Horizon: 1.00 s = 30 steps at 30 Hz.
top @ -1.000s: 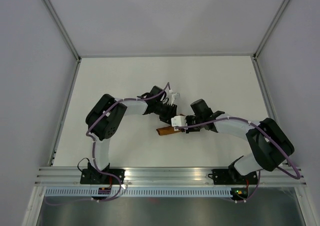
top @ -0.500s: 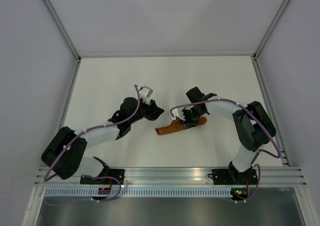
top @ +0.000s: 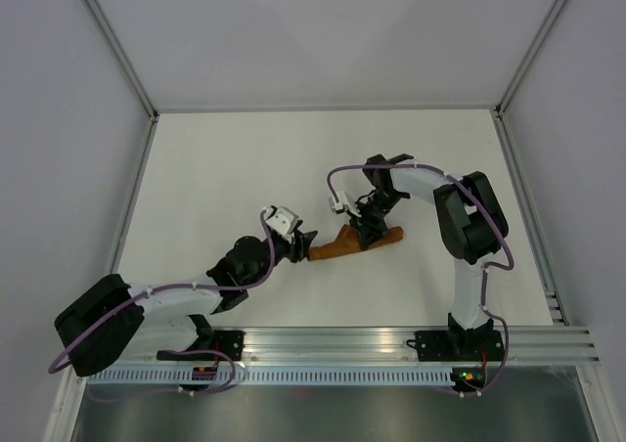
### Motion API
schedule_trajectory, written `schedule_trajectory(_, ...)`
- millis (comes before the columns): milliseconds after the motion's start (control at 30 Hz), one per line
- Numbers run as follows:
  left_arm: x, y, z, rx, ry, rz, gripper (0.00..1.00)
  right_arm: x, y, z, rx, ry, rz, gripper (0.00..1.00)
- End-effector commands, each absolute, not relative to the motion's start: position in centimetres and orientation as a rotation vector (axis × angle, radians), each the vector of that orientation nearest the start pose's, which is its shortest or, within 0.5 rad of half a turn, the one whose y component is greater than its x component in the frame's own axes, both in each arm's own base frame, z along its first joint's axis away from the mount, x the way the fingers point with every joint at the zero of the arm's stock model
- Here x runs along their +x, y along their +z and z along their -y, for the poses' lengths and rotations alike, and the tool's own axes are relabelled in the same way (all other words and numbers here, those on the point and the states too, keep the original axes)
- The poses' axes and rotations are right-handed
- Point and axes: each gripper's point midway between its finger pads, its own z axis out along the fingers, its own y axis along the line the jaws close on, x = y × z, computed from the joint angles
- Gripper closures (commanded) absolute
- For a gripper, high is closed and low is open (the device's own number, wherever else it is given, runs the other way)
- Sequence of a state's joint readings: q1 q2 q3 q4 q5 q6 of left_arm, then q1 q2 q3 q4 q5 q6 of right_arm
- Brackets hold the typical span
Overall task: Fold the napkin, place the utensils inside, and roll it up
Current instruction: Roll the napkin with the utensil
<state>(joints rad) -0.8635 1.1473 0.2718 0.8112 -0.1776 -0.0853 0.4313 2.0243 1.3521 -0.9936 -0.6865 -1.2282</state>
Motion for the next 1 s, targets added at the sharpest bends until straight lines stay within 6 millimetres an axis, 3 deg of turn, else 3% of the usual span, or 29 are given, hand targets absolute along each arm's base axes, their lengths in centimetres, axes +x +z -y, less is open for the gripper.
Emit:
schedule_trajectory(0,25.5,16.0,27.1,0.701,-0.419,-1.473,0.45,22.6,-2.9,-17.9,-2.158,1.081,-2.113,0.91)
schedule_trajectory(167,23.7,13.2,31.2,0.980,-0.384,-1.471,0.43,23.2,-3.3,-17.8,-2.135,1.103,-2.143,0.91)
schedule_trajectory(333,22.7,10.8,34.6,1.143,-0.332,-1.437,0.44,23.5,-3.4,-17.8,-2.126,1.102,-2.161,0.90)
schedule_trajectory(367,22.2,9.4,35.2,1.199,-0.316,-1.434,0.43,23.6,-3.4,-17.8,-2.124,1.102,-2.162,0.90)
schedule_trajectory(433,22.1,9.3,36.3,1.225,-0.321,-1.406,0.43,23.6,-3.5,-17.7,-2.121,1.107,-2.173,0.90)
schedule_trajectory(700,21.3,6.9,38.7,1.330,-0.341,-1.382,0.41,23.8,-3.6,-17.3,-2.104,1.103,-2.193,0.90)
schedule_trajectory(967,20.9,5.9,39.8,1.361,-0.355,-1.365,0.41,24.2,-3.5,-17.4,-2.082,1.120,-2.202,0.90)
